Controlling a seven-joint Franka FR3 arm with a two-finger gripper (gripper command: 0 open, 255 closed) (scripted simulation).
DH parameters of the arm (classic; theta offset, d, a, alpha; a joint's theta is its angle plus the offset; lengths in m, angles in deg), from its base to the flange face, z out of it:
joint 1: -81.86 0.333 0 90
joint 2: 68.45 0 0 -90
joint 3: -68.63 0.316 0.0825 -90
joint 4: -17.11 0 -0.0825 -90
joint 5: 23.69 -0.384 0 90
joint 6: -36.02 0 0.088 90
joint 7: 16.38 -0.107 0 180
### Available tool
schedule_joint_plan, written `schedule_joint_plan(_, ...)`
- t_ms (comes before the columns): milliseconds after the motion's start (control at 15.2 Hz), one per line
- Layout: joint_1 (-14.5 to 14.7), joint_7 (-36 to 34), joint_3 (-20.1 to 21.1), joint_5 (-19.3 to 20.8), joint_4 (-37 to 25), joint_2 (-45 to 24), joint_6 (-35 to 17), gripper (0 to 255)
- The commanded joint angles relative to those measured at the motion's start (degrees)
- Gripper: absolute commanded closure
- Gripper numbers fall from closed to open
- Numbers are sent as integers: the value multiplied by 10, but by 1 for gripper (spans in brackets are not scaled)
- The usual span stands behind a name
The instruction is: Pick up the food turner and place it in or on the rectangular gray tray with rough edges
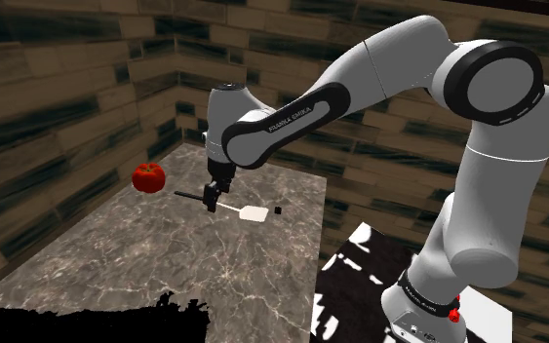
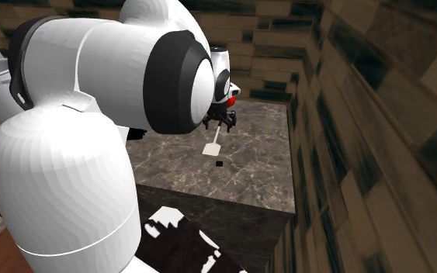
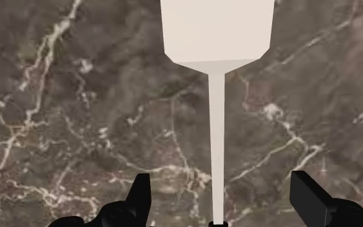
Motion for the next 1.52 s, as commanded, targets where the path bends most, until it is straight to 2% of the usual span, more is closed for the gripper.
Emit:
schedule_joint_plan(0, 0, 0, 0, 0, 0, 0, 0, 0)
schedule_joint_plan(132, 0, 0, 0, 0, 0, 0, 0, 0)
schedule_joint_plan(198, 0, 0, 0, 0, 0, 0, 0, 255)
schedule_joint_plan(792, 0, 0, 0, 0, 0, 0, 0, 255)
schedule_joint_plan(1452, -3, 8, 3, -12, -31, 38, 68, 255)
